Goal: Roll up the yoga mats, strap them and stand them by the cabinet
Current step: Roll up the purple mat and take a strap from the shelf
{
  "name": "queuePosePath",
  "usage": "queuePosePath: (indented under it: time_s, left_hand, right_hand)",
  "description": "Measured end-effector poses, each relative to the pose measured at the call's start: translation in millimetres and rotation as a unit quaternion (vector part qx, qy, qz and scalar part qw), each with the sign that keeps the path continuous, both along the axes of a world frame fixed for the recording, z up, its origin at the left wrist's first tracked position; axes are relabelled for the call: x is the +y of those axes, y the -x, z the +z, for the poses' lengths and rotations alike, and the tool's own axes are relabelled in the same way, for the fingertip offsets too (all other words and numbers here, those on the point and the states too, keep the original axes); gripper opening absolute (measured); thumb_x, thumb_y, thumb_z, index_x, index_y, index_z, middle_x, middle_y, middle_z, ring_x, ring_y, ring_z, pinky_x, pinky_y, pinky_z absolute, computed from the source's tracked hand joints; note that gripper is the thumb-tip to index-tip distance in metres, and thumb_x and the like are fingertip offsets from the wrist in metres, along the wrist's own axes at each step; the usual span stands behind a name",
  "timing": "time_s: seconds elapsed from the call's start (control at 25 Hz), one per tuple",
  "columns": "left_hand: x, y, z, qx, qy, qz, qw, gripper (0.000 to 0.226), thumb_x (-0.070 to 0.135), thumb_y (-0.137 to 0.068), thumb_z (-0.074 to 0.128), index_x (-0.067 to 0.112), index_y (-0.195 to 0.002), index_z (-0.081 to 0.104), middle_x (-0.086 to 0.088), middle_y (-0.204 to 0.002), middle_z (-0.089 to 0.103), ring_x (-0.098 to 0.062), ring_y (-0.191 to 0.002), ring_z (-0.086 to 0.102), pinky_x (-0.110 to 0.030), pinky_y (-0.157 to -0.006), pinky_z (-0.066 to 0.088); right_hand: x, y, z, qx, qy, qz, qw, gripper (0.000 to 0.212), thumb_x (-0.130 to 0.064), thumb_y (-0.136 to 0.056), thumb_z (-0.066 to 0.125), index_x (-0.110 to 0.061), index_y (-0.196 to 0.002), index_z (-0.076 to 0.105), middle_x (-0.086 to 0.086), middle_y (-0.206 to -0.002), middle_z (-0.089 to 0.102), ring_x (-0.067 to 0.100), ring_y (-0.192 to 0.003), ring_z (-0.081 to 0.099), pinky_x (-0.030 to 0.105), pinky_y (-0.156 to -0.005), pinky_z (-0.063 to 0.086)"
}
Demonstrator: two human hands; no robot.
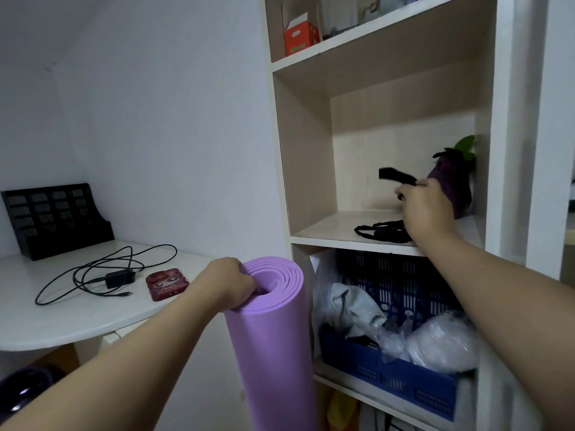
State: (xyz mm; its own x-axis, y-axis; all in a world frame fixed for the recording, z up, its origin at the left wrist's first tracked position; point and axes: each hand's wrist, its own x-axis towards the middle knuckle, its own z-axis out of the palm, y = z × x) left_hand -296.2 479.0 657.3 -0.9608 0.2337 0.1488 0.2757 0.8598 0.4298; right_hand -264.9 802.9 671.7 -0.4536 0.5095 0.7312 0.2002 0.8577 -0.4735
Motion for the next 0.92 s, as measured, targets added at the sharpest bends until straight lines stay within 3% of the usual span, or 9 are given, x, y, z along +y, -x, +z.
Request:
queuePosePath:
  time_s: [0.12, 0.2, 0.24, 0.36, 0.44, 0.52, 0.72, 0.84, 0.92]
  left_hand:
    - [-14.5, -0.8, -3.4, 0.002, -0.001, 0.008, 1.0, 0.025, 0.032, -0.082, 0.067, 0.018, -0.071, 0.049, 0.0, -0.076, 0.052, -0.014, -0.067, 0.048, -0.023, -0.051, 0.036]
    - [-29.4, -6.1, -7.1, 0.0, -0.002, 0.015, 1.0, 0.023, 0.033, -0.082, 0.067, 0.017, -0.075, 0.051, -0.003, -0.083, 0.055, -0.018, -0.074, 0.051, -0.025, -0.054, 0.039]
    - [-38.9, -10.3, -10.9, -0.001, -0.008, 0.022, 1.0, 0.022, 0.032, -0.081, 0.068, 0.016, -0.079, 0.053, -0.005, -0.086, 0.056, -0.02, -0.078, 0.053, -0.026, -0.058, 0.042]
    - [-72.0, -27.9, -30.1, -0.017, -0.035, 0.044, 0.998, 0.023, 0.03, -0.08, 0.071, 0.014, -0.088, 0.057, -0.008, -0.091, 0.058, -0.023, -0.081, 0.055, -0.025, -0.063, 0.046]
    - [-99.8, -48.7, -48.2, -0.028, -0.045, 0.061, 0.997, 0.024, 0.028, -0.078, 0.074, 0.013, -0.087, 0.058, -0.008, -0.091, 0.06, -0.022, -0.076, 0.056, -0.025, -0.059, 0.046]
    - [-130.8, -73.2, -70.9, -0.04, -0.042, 0.077, 0.995, 0.027, 0.028, -0.076, 0.075, 0.011, -0.091, 0.059, -0.009, -0.092, 0.063, -0.023, -0.08, 0.06, -0.025, -0.06, 0.048]
    - [-217.2, -142.5, -150.8, -0.044, 0.011, 0.108, 0.993, 0.021, 0.03, -0.076, 0.07, 0.019, -0.087, 0.057, -0.003, -0.092, 0.063, -0.022, -0.084, 0.06, -0.03, -0.068, 0.049]
    - [-254.7, -183.3, -202.3, -0.042, 0.085, 0.089, 0.992, 0.034, 0.032, -0.081, 0.065, 0.022, -0.113, 0.058, 0.001, -0.109, 0.061, -0.02, -0.095, 0.058, -0.034, -0.077, 0.05]
    - [-274.3, -208.2, -229.7, -0.043, 0.145, 0.062, 0.987, 0.04, 0.034, -0.085, 0.061, 0.027, -0.123, 0.052, 0.004, -0.118, 0.057, -0.019, -0.103, 0.055, -0.032, -0.074, 0.045]
  right_hand:
    - [-20.3, 1.2, 9.0, 0.103, -0.092, 0.047, 0.989, 0.025, -0.008, -0.091, 0.056, -0.013, -0.11, 0.072, 0.019, -0.119, 0.058, 0.036, -0.111, 0.052, 0.034, -0.09, 0.038]
    - [-52.7, -2.2, 12.0, 0.134, -0.169, 0.114, 0.97, 0.02, -0.008, -0.086, 0.062, -0.011, -0.101, 0.074, 0.016, -0.095, 0.067, 0.035, -0.095, 0.059, 0.036, -0.087, 0.042]
    - [-76.8, -4.8, 9.0, 0.133, -0.156, 0.183, 0.961, 0.019, -0.007, -0.086, 0.062, -0.01, -0.1, 0.074, 0.011, -0.088, 0.07, 0.029, -0.086, 0.063, 0.033, -0.082, 0.045]
    - [-164.0, -22.1, -21.1, 0.041, 0.055, 0.393, 0.917, 0.019, -0.001, -0.089, 0.06, -0.014, -0.095, 0.072, 0.001, -0.078, 0.069, 0.006, -0.054, 0.062, 0.014, -0.06, 0.049]
    - [-218.0, -34.2, -59.5, -0.033, 0.186, 0.457, 0.869, 0.024, 0.0, -0.09, 0.058, -0.023, -0.086, 0.067, -0.001, -0.075, 0.066, 0.007, -0.043, 0.061, 0.017, -0.051, 0.05]
    - [-262.5, -50.2, -99.0, -0.098, 0.273, 0.492, 0.821, 0.024, -0.003, -0.091, 0.056, -0.024, -0.084, 0.065, -0.002, -0.08, 0.067, 0.012, -0.044, 0.063, 0.021, -0.052, 0.052]
    - [-351.5, -101.1, -169.4, -0.222, 0.399, 0.545, 0.703, 0.028, -0.005, -0.097, 0.04, -0.014, -0.093, 0.066, 0.022, -0.094, 0.069, 0.024, -0.056, 0.061, 0.03, -0.063, 0.054]
    - [-386.6, -128.6, -203.4, -0.271, 0.466, 0.56, 0.63, 0.033, -0.001, -0.096, 0.031, -0.011, -0.103, 0.061, 0.015, -0.1, 0.065, 0.019, -0.052, 0.065, 0.026, -0.065, 0.053]
    - [-404.3, -141.9, -230.9, -0.311, 0.486, 0.561, 0.593, 0.036, -0.001, -0.097, 0.027, -0.01, -0.111, 0.059, 0.012, -0.108, 0.065, 0.02, -0.055, 0.068, 0.026, -0.066, 0.054]
